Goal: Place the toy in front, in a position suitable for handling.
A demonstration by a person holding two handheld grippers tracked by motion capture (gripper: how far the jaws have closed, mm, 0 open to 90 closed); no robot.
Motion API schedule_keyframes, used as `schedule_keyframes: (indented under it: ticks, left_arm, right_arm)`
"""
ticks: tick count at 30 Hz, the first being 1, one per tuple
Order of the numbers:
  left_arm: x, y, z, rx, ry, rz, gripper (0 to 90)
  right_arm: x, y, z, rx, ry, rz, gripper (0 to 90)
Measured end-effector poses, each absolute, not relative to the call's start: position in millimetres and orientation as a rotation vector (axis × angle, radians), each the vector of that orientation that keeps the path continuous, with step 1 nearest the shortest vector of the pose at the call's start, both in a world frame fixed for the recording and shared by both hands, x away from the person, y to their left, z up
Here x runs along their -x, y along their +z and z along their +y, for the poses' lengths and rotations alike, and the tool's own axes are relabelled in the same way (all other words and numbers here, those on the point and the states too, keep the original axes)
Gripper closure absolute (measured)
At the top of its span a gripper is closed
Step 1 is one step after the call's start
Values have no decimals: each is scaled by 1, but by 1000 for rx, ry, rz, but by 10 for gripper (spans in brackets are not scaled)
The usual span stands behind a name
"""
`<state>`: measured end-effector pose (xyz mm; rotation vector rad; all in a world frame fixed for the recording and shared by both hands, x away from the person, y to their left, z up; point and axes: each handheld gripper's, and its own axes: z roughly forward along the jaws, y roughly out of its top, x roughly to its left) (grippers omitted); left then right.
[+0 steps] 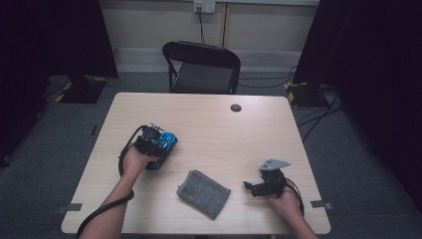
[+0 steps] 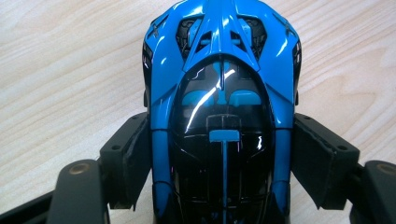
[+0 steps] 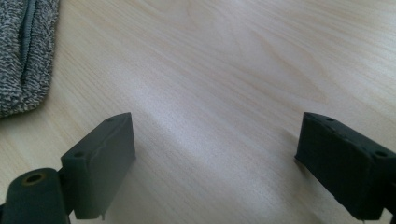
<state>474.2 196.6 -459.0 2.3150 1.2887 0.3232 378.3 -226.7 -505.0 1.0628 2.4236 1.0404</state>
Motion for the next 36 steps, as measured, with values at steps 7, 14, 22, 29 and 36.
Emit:
schedule_keyframes:
  ticks: [7,14,22,29,36]
  left_arm:
    - [-478,-473,194,-2318,322,1311,270]
    - [-477,-479,193,-2311,351,1310,255]
    - [-473,-475,198,-2318,379,1290,194]
    - [-468,-477,205,-2308,343,1288,162]
    - [-464,-486,207,-2299,333,1273,161]
  right_arm:
    - [-378,-505,-227,-1061,1039,2426,106]
    - [-378,-505,-227,-1062,1040,2425,106]
    - [-378,-505,-227,-1061,1039,2426,106]
    - [-378,-505,-227,-1061,1039,2426,106]
    - [-378,-505,-227,-1062,1040,2425,106]
